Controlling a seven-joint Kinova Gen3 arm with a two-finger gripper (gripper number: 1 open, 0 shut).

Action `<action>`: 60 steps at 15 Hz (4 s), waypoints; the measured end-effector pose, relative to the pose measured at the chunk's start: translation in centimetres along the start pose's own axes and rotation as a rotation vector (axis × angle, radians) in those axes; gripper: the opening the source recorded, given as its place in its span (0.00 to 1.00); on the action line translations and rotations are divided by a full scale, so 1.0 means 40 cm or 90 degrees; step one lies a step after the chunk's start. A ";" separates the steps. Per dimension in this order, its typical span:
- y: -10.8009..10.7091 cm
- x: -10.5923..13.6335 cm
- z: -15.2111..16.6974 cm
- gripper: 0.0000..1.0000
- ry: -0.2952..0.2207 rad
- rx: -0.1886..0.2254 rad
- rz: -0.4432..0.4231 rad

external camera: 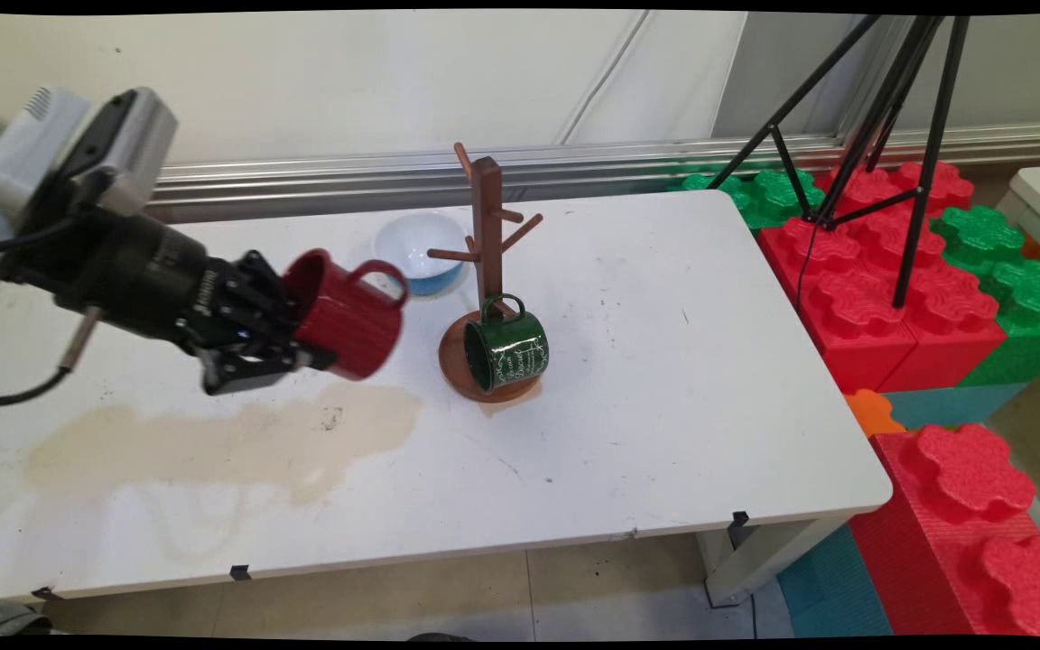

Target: Place the picked object on the table

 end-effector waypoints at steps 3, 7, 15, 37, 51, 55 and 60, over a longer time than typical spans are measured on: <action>-0.027 -0.024 -0.026 0.00 -0.039 0.015 0.024; -0.085 -0.049 -0.037 0.00 -0.101 0.044 0.048; -0.185 -0.089 0.006 0.00 -0.221 0.083 0.073; -0.097 -0.235 0.148 0.00 -0.391 0.005 -0.018; -0.059 -0.271 0.199 1.00 -0.398 -0.011 -0.040; -0.055 -0.275 0.203 1.00 -0.395 -0.011 -0.041; -0.048 -0.275 0.205 1.00 -0.382 -0.009 -0.042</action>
